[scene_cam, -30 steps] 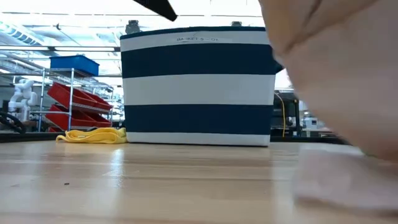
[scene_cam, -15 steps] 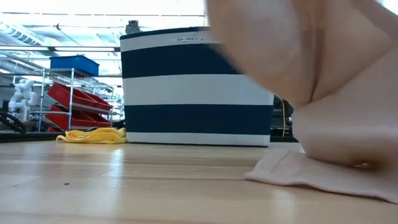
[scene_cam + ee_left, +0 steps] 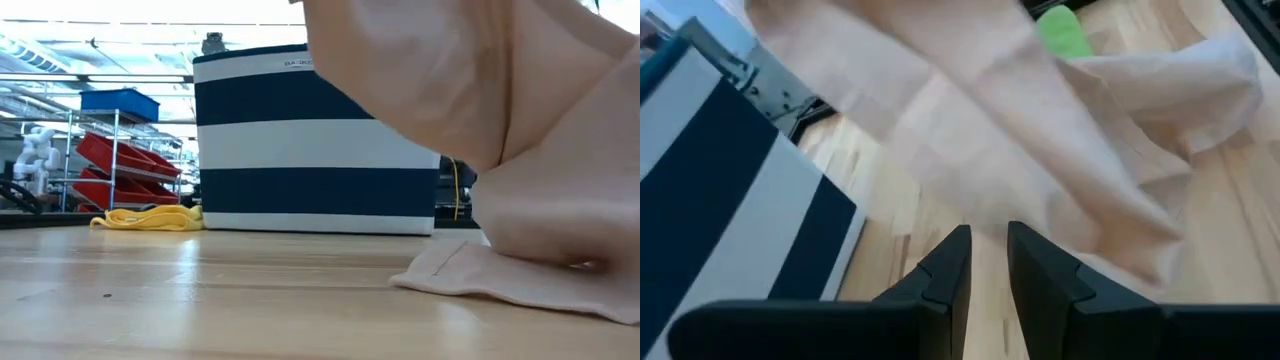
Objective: Fold towel
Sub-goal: Fold the light pink towel
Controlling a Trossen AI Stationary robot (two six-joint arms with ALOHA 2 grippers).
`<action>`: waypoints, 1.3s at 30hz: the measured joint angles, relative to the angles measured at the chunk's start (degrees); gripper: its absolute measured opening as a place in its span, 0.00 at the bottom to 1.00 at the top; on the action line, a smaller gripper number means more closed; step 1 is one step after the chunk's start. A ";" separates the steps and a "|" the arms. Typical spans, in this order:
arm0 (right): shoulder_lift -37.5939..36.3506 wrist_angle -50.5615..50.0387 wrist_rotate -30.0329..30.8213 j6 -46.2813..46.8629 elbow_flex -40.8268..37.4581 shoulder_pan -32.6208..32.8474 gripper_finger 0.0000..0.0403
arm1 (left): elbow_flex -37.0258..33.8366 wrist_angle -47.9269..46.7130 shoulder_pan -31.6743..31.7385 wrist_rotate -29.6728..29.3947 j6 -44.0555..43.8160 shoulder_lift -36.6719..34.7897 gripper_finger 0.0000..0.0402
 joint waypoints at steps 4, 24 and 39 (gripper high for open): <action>0.00 -0.34 0.22 0.00 -0.02 -0.40 0.00 | 0.00 0.96 -1.47 1.69 2.31 0.02 0.19; 0.00 -0.24 -0.23 0.43 -0.02 -1.98 0.00 | -0.02 1.92 0.24 3.64 5.64 0.04 0.19; -0.02 -0.86 -0.26 0.61 -0.02 -1.86 0.00 | -0.02 -6.86 4.30 3.82 -2.16 0.04 0.20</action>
